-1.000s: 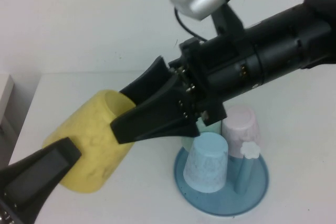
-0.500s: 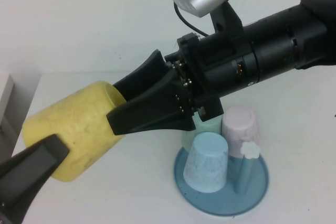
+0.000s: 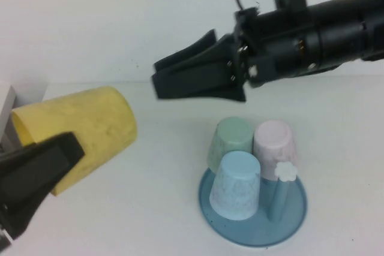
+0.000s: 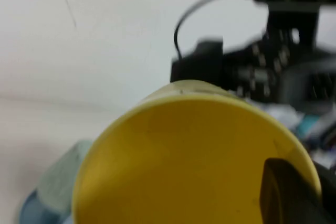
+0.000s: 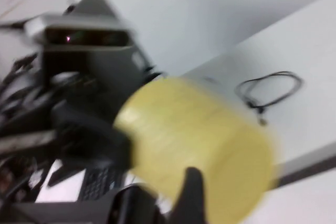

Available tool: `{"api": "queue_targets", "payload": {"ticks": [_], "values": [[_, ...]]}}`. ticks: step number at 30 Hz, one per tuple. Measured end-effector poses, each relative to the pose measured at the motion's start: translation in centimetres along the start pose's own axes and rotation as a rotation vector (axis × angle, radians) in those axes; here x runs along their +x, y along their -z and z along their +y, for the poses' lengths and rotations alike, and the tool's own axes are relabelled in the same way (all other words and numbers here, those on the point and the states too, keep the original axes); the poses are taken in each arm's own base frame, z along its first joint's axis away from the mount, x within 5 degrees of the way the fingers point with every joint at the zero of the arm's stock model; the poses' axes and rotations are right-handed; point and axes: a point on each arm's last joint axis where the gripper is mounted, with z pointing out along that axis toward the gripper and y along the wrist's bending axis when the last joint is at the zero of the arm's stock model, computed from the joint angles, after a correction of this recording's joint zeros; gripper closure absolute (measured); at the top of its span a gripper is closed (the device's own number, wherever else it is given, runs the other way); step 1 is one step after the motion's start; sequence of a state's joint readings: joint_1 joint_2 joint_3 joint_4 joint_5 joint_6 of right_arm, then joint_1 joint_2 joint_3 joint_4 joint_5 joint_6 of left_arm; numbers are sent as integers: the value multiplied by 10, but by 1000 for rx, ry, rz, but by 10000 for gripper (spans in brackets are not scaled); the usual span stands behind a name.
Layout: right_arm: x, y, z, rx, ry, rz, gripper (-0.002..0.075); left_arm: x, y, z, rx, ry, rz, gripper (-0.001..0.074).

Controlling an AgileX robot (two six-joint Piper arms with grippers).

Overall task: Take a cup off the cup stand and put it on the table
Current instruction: Place the cup on the table

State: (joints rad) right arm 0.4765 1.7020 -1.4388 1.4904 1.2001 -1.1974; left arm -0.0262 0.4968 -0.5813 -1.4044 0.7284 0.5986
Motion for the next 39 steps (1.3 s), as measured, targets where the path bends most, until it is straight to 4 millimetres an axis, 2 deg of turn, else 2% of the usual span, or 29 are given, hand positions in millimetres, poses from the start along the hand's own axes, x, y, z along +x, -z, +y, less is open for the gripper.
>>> {"api": "queue_targets", "payload": {"ticks": [2,4,8,9,11,15,19,24,30,34,39], "values": [[-1,12,-5,41,-31,-3,145,-4,-3,-5,-21,-53,88,728],[-1,19,-5,74,-19,23,263,-8,-7,-6,-45,-97,190,728],[1,28,6,137,42,124,574,-18,-18,-2,-104,-155,369,728],[2,31,11,154,58,156,627,-20,-21,1,-118,-161,409,728],[3,37,21,197,85,217,683,-24,-28,8,-147,-166,466,728],[6,54,46,333,130,372,715,-31,-44,23,-185,-138,534,728],[9,77,76,534,141,498,720,-29,-65,39,-187,-112,605,728],[10,113,114,848,167,573,722,-5,-103,64,-230,-180,777,728],[12,144,165,1088,227,526,722,28,-141,83,-321,-375,890,729],[23,155,182,1170,241,522,722,48,-163,97,-337,-425,954,729],[52,165,183,1253,193,576,724,59,-187,114,-360,-424,1005,729]]}}
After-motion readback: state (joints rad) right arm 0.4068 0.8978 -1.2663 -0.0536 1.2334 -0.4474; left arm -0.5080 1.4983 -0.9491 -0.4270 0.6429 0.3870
